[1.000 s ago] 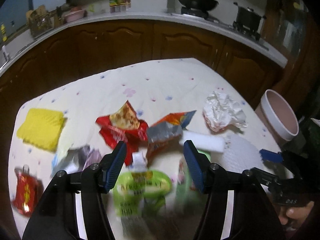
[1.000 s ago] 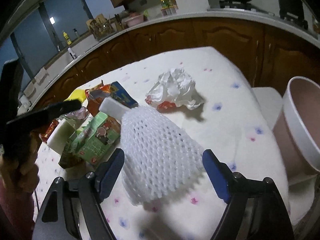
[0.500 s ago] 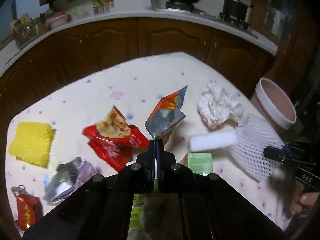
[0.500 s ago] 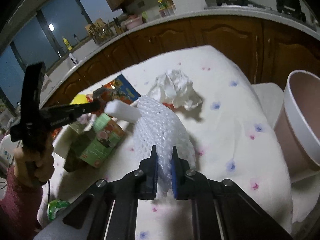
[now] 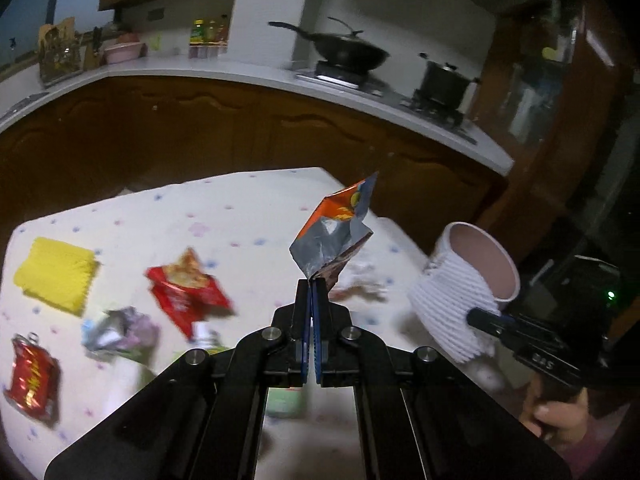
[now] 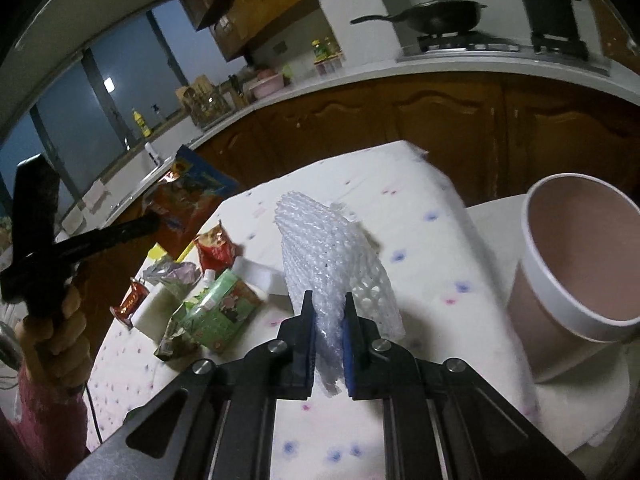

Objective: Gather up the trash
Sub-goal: 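Carry both held items over the white bin and open both tools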

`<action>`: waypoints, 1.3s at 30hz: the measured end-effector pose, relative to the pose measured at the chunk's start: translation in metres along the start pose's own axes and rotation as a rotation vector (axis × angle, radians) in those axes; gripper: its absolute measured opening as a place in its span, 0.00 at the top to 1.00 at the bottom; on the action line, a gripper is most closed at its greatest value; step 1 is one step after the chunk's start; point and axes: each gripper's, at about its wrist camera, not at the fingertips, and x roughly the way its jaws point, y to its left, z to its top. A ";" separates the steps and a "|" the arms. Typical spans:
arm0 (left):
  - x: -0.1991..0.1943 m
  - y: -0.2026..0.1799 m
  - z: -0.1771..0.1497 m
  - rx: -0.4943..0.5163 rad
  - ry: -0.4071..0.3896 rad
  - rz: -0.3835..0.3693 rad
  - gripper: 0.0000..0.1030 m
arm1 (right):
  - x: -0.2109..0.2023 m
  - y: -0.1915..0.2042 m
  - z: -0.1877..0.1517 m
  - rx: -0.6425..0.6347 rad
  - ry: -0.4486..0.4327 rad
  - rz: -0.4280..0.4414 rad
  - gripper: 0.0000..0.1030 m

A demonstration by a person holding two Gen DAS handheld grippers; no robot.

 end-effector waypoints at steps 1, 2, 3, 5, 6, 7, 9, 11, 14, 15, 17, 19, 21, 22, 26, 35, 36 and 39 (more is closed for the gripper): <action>0.001 -0.009 -0.001 0.003 0.000 -0.011 0.99 | -0.005 -0.006 0.001 0.007 -0.008 -0.005 0.90; 0.001 -0.016 -0.003 0.006 0.001 -0.023 0.99 | -0.011 -0.010 0.001 0.014 -0.016 -0.013 0.90; 0.003 -0.024 -0.003 0.008 0.002 -0.034 0.99 | -0.016 -0.015 0.001 0.019 -0.022 -0.020 0.90; 0.007 -0.038 -0.004 0.013 0.010 -0.060 0.99 | -0.025 -0.024 0.002 0.031 -0.034 -0.032 0.90; 0.010 -0.046 -0.004 0.017 0.015 -0.071 0.99 | -0.030 -0.031 0.002 0.038 -0.042 -0.041 0.90; 0.012 -0.054 -0.005 0.019 0.019 -0.081 0.99 | -0.036 -0.038 0.002 0.046 -0.051 -0.055 0.90; 0.020 -0.068 -0.005 0.024 0.031 -0.107 0.99 | -0.047 -0.050 0.001 0.061 -0.063 -0.075 0.90; 0.026 -0.083 -0.006 0.032 0.038 -0.120 0.99 | -0.055 -0.062 0.000 0.077 -0.074 -0.093 0.90; 0.036 -0.102 -0.007 0.043 0.055 -0.144 0.99 | -0.069 -0.082 0.000 0.103 -0.094 -0.123 0.90; 0.038 -0.107 -0.008 0.047 0.060 -0.151 0.99 | -0.072 -0.088 0.000 0.111 -0.099 -0.132 0.90; 0.045 -0.121 -0.007 0.056 0.069 -0.164 0.99 | -0.078 -0.100 0.000 0.131 -0.107 -0.145 0.90; 0.053 -0.135 -0.005 0.065 0.079 -0.177 0.99 | -0.082 -0.112 0.001 0.145 -0.115 -0.164 0.90; 0.063 -0.147 -0.003 0.072 0.087 -0.188 0.99 | -0.086 -0.126 0.002 0.162 -0.123 -0.182 0.90; 0.067 -0.152 -0.002 0.076 0.091 -0.191 0.99 | -0.088 -0.133 0.004 0.170 -0.128 -0.191 0.90; 0.089 -0.175 0.003 0.093 0.114 -0.213 0.99 | -0.094 -0.154 0.006 0.191 -0.143 -0.219 0.90; 0.135 -0.215 0.015 0.092 0.146 -0.229 0.99 | -0.092 -0.191 0.020 0.217 -0.154 -0.246 0.89; 0.143 -0.220 0.016 0.091 0.153 -0.230 0.99 | -0.090 -0.195 0.023 0.223 -0.155 -0.244 0.89; 0.159 -0.228 0.019 0.089 0.168 -0.223 0.99 | -0.084 -0.206 0.029 0.232 -0.149 -0.249 0.89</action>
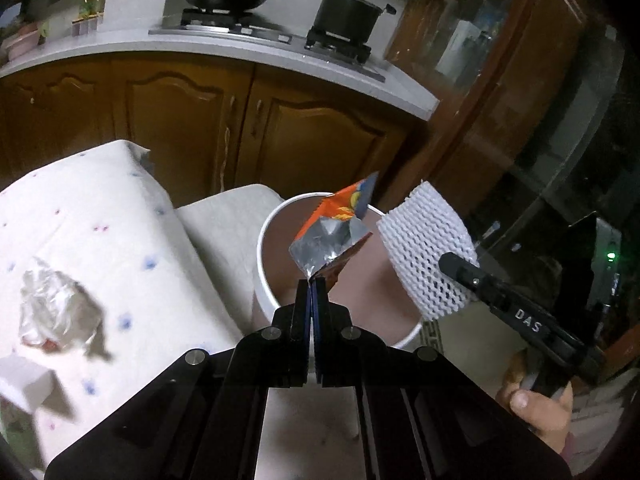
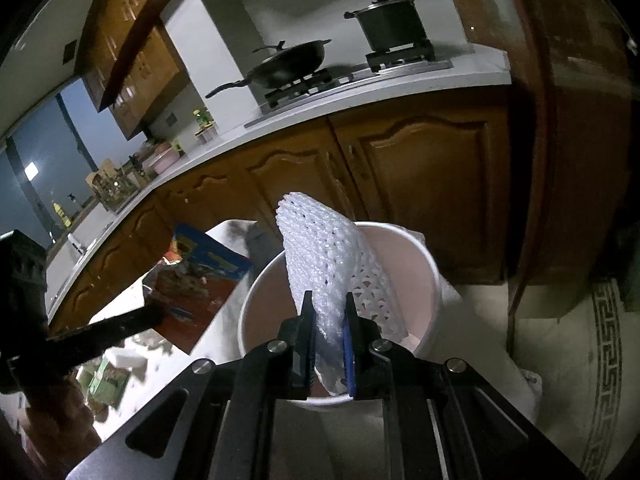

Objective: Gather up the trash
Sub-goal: 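Carry both held items over the white bin and open both tools, then move both tools back over the table toward the remaining trash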

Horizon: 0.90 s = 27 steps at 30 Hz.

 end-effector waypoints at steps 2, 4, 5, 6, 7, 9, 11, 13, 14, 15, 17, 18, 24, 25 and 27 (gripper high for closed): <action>0.010 -0.001 0.003 -0.004 0.011 0.000 0.99 | 0.004 -0.003 0.003 0.003 0.004 -0.002 0.89; 0.018 -0.003 0.005 0.005 0.011 0.006 0.99 | 0.009 -0.004 0.003 0.006 0.006 -0.005 0.87; 0.020 -0.004 0.006 0.009 0.013 0.012 0.99 | 0.010 -0.005 0.004 0.007 0.007 -0.007 0.87; 0.024 -0.005 0.007 0.010 0.020 0.012 0.99 | 0.013 -0.007 0.004 0.009 0.011 -0.009 0.87; 0.028 -0.006 0.007 0.010 0.026 0.010 0.99 | 0.017 -0.008 0.004 0.012 0.016 -0.011 0.87; 0.037 -0.007 0.008 0.016 0.035 0.021 0.99 | 0.023 -0.012 0.004 0.019 0.025 -0.012 0.87; 0.045 -0.008 0.008 0.018 0.053 0.022 0.99 | 0.030 -0.015 0.005 0.025 0.038 -0.013 0.87; 0.053 -0.009 0.009 0.020 0.072 0.031 0.97 | 0.035 -0.017 0.004 0.028 0.047 -0.019 0.85; 0.055 -0.008 0.008 0.019 0.081 0.036 0.95 | 0.038 -0.018 0.004 0.031 0.054 -0.018 0.83; 0.057 -0.008 0.008 0.017 0.089 0.034 0.89 | 0.039 -0.019 0.004 0.035 0.059 -0.019 0.77; 0.057 -0.006 0.007 0.012 0.091 0.038 0.73 | 0.040 -0.022 0.004 0.049 0.059 -0.026 0.64; 0.056 -0.006 0.007 0.011 0.088 0.043 0.62 | 0.039 -0.023 0.004 0.056 0.056 -0.023 0.51; 0.040 -0.001 0.003 -0.001 0.069 0.050 0.59 | 0.028 -0.026 0.005 0.072 0.034 -0.023 0.47; 0.037 0.001 0.002 -0.006 0.067 0.054 0.55 | 0.026 -0.026 0.005 0.073 0.033 -0.021 0.47; 0.025 0.008 -0.001 -0.021 0.050 0.060 0.51 | 0.022 -0.023 0.006 0.075 0.026 -0.017 0.44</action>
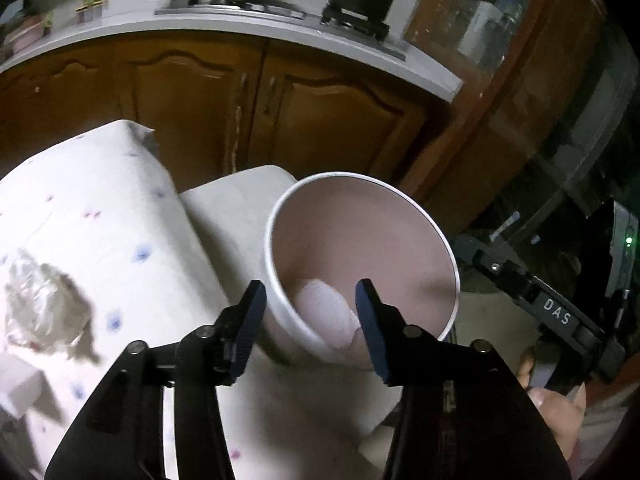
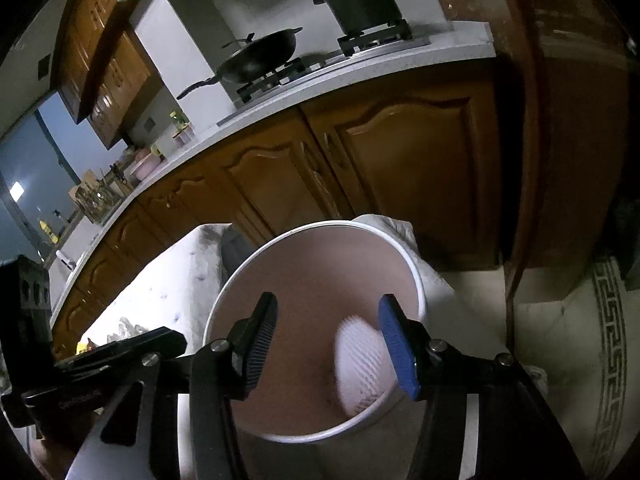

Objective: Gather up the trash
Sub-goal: 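Move both tools back over the table toward the remaining trash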

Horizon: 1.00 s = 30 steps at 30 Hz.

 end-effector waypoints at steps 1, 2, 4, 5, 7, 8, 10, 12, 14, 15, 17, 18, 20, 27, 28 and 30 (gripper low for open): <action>-0.004 0.003 -0.002 -0.006 -0.006 0.005 0.45 | -0.003 0.001 -0.001 0.002 -0.006 0.004 0.41; -0.008 0.007 -0.002 -0.013 -0.010 0.014 0.41 | -0.005 0.003 -0.002 0.005 -0.011 0.006 0.29; -0.022 0.016 -0.007 -0.034 -0.025 0.020 0.36 | -0.012 0.007 -0.004 0.019 -0.029 0.024 0.12; -0.029 0.021 -0.010 -0.046 -0.033 0.019 0.36 | -0.014 0.009 -0.005 0.020 -0.039 0.033 0.10; -0.041 0.029 -0.015 -0.066 -0.043 0.026 0.34 | -0.018 0.016 -0.008 0.012 -0.041 0.038 0.10; -0.047 0.034 -0.018 -0.073 -0.050 0.027 0.33 | -0.019 0.020 -0.009 0.008 -0.039 0.044 0.10; -0.061 0.042 -0.025 -0.087 -0.063 0.031 0.29 | -0.023 0.028 -0.013 0.001 -0.038 0.061 0.10; -0.075 0.049 -0.032 -0.099 -0.077 0.040 0.27 | -0.028 0.039 -0.018 -0.015 -0.039 0.081 0.10; -0.091 0.059 -0.040 -0.113 -0.097 0.054 0.27 | -0.032 0.049 -0.021 -0.030 -0.045 0.092 0.10; -0.096 0.062 -0.043 -0.119 -0.105 0.058 0.27 | -0.035 0.055 -0.023 -0.039 -0.049 0.101 0.10; -0.109 0.073 -0.050 -0.139 -0.122 0.073 0.26 | -0.038 0.065 -0.027 -0.049 -0.049 0.121 0.10; -0.116 0.078 -0.054 -0.150 -0.132 0.078 0.26 | -0.038 0.071 -0.030 -0.055 -0.049 0.131 0.10; -0.127 0.091 -0.061 -0.171 -0.148 0.094 0.26 | -0.038 0.082 -0.034 -0.066 -0.041 0.147 0.10; -0.159 0.131 -0.084 -0.229 -0.189 0.135 0.26 | -0.032 0.120 -0.050 -0.109 -0.007 0.205 0.10; -0.162 0.136 -0.087 -0.236 -0.193 0.143 0.26 | -0.031 0.125 -0.052 -0.116 -0.004 0.212 0.10; -0.168 0.145 -0.093 -0.249 -0.197 0.151 0.25 | -0.031 0.135 -0.058 -0.127 0.001 0.223 0.10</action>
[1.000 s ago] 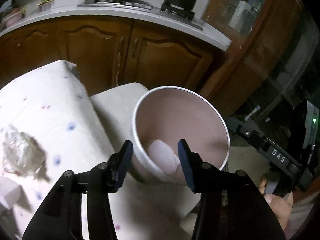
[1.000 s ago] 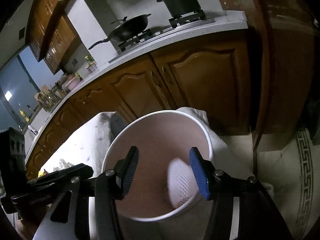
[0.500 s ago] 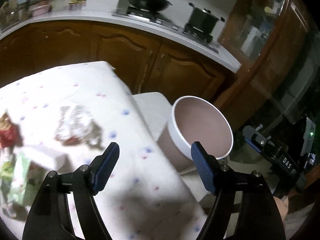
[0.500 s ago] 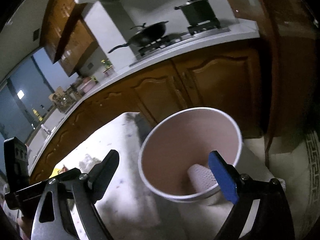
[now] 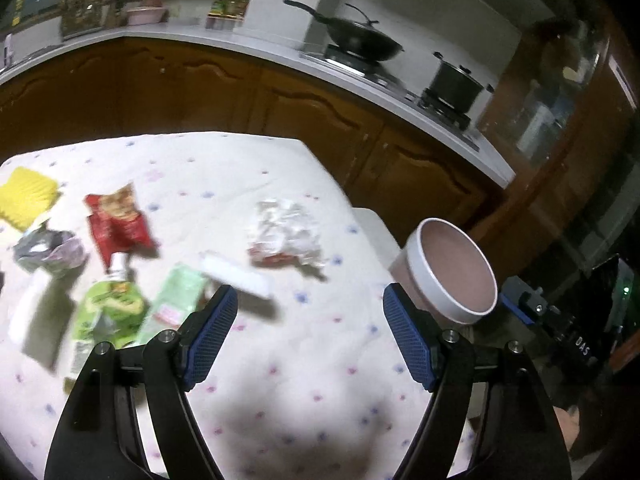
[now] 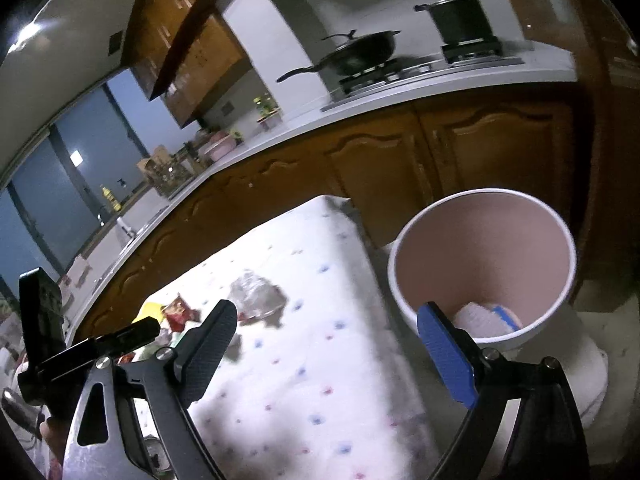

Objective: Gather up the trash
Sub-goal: 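Move both tools back over the table toward the remaining trash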

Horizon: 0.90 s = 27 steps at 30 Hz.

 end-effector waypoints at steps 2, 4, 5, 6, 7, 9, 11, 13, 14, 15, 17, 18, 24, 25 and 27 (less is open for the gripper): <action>-0.007 0.010 -0.003 -0.014 -0.007 0.008 0.25 | 0.004 0.010 -0.003 -0.014 0.010 0.012 0.10; -0.015 0.021 -0.005 -0.026 -0.016 0.017 0.25 | 0.008 0.018 -0.006 -0.025 0.018 0.021 0.10; -0.019 0.027 -0.006 -0.033 -0.024 0.024 0.25 | 0.011 0.023 -0.007 -0.033 0.025 0.030 0.10; -0.023 0.033 -0.006 -0.041 -0.031 0.033 0.25 | 0.012 0.028 -0.009 -0.039 0.029 0.034 0.10; -0.027 0.040 -0.007 -0.047 -0.035 0.039 0.25 | 0.013 0.032 -0.012 -0.045 0.032 0.039 0.10; -0.034 0.053 -0.007 -0.066 -0.044 0.051 0.25 | 0.018 0.040 -0.014 -0.060 0.043 0.048 0.10; -0.040 0.064 -0.007 -0.082 -0.052 0.067 0.25 | 0.022 0.047 -0.016 -0.070 0.050 0.059 0.10; -0.044 0.076 -0.006 -0.095 -0.059 0.085 0.25 | 0.028 0.055 -0.017 -0.082 0.059 0.069 0.10; -0.046 0.083 -0.005 -0.102 -0.062 0.099 0.25 | 0.029 0.058 -0.018 -0.085 0.061 0.073 0.10; -0.048 0.089 -0.004 -0.107 -0.064 0.112 0.25 | 0.032 0.062 -0.018 -0.091 0.065 0.080 0.10; -0.052 0.101 -0.001 -0.118 -0.073 0.134 0.25 | 0.038 0.069 -0.018 -0.102 0.075 0.088 0.10; -0.055 0.108 0.001 -0.130 -0.078 0.144 0.25 | 0.040 0.072 -0.019 -0.105 0.077 0.091 0.10; -0.065 0.144 0.010 -0.164 -0.102 0.208 0.25 | 0.057 0.089 -0.016 -0.139 0.092 0.101 0.10; -0.066 0.149 0.011 -0.171 -0.104 0.220 0.25 | 0.062 0.091 -0.015 -0.144 0.098 0.101 0.10; -0.067 0.159 0.012 -0.184 -0.108 0.238 0.25 | 0.070 0.096 -0.015 -0.154 0.106 0.101 0.10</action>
